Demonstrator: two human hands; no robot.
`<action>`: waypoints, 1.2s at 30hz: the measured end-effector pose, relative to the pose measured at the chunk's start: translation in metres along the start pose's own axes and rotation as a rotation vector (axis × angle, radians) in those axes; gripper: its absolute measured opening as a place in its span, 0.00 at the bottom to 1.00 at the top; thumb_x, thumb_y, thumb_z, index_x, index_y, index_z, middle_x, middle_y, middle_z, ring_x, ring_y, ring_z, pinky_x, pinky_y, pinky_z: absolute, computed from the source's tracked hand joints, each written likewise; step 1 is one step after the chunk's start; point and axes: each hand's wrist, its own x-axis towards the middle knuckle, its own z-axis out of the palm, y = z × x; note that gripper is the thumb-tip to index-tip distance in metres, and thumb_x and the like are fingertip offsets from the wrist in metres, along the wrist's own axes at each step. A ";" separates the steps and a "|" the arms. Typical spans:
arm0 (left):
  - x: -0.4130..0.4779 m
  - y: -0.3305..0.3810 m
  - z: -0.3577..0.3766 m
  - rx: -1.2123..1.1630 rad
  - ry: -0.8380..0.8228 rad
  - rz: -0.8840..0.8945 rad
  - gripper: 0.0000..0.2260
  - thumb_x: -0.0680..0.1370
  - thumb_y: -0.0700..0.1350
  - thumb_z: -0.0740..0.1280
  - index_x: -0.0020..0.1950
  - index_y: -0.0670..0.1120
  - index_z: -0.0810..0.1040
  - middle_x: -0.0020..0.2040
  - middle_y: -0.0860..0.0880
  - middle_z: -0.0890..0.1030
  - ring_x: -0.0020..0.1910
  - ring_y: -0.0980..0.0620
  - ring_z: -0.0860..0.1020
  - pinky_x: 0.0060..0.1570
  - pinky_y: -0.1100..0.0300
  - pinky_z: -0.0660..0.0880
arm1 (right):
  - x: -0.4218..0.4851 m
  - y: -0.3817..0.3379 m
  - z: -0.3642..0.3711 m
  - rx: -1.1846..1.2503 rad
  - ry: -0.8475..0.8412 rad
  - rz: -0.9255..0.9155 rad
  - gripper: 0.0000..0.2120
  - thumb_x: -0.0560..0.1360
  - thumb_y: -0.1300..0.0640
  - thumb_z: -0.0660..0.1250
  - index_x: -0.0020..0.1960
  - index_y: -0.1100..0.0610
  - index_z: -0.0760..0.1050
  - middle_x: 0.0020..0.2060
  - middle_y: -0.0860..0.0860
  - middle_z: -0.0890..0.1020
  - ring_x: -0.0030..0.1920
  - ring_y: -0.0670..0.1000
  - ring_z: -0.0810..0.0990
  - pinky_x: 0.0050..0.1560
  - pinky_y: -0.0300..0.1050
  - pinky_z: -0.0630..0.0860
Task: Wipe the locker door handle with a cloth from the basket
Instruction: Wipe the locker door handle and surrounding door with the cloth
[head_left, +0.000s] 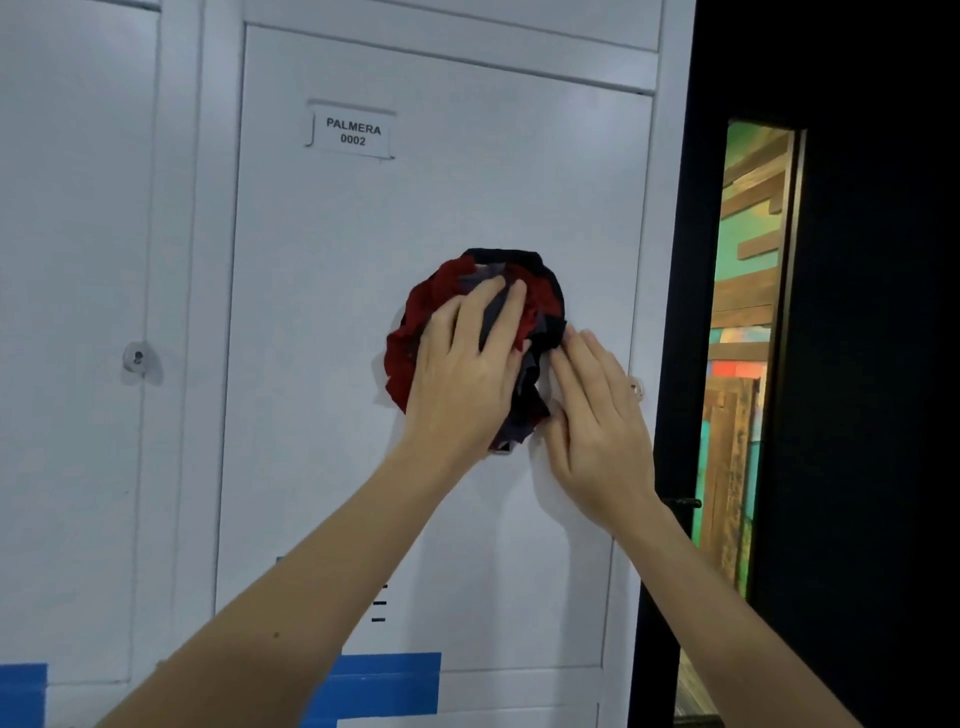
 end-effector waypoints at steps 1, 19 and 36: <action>-0.001 -0.001 -0.001 -0.019 -0.003 0.012 0.16 0.79 0.42 0.59 0.65 0.39 0.75 0.61 0.40 0.76 0.57 0.44 0.69 0.58 0.51 0.71 | 0.000 0.000 0.000 0.009 0.008 0.001 0.20 0.77 0.62 0.56 0.68 0.68 0.66 0.67 0.62 0.69 0.71 0.57 0.63 0.71 0.53 0.62; -0.070 0.008 -0.039 -0.177 -0.212 0.027 0.14 0.75 0.38 0.58 0.53 0.37 0.81 0.51 0.43 0.81 0.49 0.49 0.70 0.51 0.57 0.70 | 0.000 0.001 0.000 0.040 0.007 0.005 0.21 0.77 0.66 0.57 0.69 0.68 0.65 0.68 0.62 0.69 0.70 0.58 0.64 0.71 0.55 0.62; -0.102 0.008 -0.088 -0.351 -0.297 -0.417 0.10 0.73 0.49 0.70 0.45 0.43 0.83 0.39 0.48 0.76 0.36 0.53 0.76 0.38 0.63 0.72 | -0.067 -0.092 -0.069 0.965 -0.425 0.636 0.12 0.76 0.51 0.59 0.58 0.44 0.70 0.40 0.47 0.76 0.38 0.42 0.73 0.40 0.31 0.70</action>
